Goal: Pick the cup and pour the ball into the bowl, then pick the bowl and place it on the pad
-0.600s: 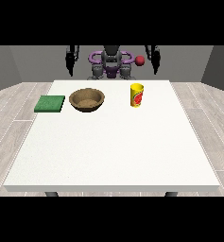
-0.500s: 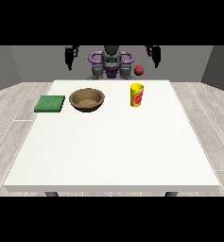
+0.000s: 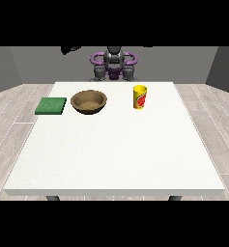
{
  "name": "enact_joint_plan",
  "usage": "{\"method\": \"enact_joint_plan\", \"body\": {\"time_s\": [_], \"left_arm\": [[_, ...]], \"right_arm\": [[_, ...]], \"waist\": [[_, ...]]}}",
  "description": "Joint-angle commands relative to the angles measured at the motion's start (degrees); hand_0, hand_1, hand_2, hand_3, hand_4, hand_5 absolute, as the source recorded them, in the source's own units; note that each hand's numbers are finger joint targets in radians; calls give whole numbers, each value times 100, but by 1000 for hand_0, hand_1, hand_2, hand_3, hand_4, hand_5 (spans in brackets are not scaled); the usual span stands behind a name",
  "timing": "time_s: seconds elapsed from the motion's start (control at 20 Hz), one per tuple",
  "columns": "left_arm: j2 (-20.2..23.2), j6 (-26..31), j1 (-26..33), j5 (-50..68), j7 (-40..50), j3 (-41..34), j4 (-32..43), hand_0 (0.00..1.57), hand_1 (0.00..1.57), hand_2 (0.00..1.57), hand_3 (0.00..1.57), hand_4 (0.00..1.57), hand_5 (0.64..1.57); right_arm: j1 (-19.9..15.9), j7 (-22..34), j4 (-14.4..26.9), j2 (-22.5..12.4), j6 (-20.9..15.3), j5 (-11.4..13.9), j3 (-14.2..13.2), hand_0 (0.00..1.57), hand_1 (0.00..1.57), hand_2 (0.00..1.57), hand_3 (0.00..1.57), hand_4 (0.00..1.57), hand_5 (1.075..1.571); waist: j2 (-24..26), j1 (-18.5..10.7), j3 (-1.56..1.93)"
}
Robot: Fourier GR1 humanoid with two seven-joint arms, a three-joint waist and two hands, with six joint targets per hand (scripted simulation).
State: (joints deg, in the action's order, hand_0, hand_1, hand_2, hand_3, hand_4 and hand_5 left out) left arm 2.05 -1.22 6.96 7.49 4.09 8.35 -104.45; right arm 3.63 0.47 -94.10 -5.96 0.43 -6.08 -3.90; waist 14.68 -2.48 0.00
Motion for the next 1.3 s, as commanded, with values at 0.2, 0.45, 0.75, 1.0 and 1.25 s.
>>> {"method": "enact_joint_plan", "body": {"time_s": [0.2,0.45,0.75,1.0,1.25], "left_arm": [[-181,-196,207,-527,-896,332,-155,0,0,0,0,0,1467],[57,-137,-927,-512,-891,-261,187,0,0,0,0,0,1376],[513,15,-1666,-511,-1583,-1014,1063,0,0,0,0,0,1269],[884,216,-2311,-435,-1863,-1484,1897,0,0,0,0,0,1258],[259,-149,-2218,-803,-2621,-1184,3022,0,0,0,0,0,1259]], "right_arm": [[1,-469,-283,288,2,101,202,0,0,0,0,0,1564],[-1019,-651,309,8,158,-87,-151,0,0,0,0,0,1563],[-1318,-1524,907,-193,510,-135,-371,0,0,0,0,0,1562],[-1741,-1671,1351,-431,690,-266,-618,0,0,0,0,0,1560],[-1720,-1650,1789,-578,840,-248,-694,0,0,0,0,0,1562]], "waist": [[-839,212,-1],[-1813,171,0],[-2663,345,1],[-2839,458,-1],[-2403,555,-1]]}}
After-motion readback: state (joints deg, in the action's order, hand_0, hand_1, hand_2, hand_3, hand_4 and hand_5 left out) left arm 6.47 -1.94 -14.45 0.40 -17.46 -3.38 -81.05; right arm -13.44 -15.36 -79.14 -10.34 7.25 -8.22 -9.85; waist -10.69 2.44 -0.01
